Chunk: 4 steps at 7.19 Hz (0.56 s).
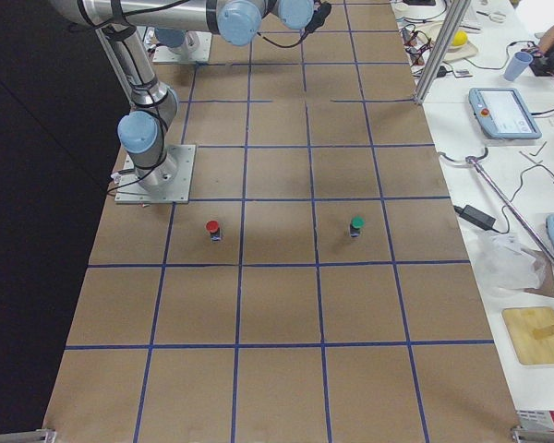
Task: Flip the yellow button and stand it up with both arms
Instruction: 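Grasp the yellow cap with the right gripper while the left gripper opens and releases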
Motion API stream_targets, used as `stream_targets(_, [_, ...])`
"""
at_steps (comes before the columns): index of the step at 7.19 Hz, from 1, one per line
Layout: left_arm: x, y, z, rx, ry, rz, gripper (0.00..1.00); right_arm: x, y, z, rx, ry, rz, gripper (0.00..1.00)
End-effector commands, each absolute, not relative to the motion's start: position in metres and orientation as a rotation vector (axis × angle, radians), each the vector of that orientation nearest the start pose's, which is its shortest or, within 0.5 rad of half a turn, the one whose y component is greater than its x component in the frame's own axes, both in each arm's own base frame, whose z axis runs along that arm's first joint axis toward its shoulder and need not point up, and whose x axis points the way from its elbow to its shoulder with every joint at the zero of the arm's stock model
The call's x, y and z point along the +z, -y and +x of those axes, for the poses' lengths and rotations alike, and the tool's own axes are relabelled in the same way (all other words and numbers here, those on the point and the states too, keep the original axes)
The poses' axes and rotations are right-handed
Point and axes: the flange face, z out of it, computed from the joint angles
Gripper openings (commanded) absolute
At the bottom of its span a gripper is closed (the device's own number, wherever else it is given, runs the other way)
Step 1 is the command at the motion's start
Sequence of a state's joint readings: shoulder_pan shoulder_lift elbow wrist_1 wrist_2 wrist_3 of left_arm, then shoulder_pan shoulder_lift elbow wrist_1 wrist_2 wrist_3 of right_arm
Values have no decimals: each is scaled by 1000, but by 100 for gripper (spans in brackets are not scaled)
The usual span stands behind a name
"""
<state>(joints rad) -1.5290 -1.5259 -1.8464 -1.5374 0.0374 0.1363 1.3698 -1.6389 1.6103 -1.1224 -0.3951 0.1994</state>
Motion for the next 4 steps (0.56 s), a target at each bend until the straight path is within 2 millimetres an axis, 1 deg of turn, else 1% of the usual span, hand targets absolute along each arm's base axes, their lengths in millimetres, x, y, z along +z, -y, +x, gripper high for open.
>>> stream_targets(1, [467,471,-206,-9,1705,66,100,504,476,91,290,-2098,533,18])
stream_targets(2, [467,480,-189,49,1711,65,100,490,471,71,235,-2309,351,17])
stream_targets(3, [466,487,-176,74,1728,79,100,478,471,54,170,-2430,155,16])
stream_targets(4, [458,488,-174,67,1836,68,99,454,465,40,182,-2502,33,16])
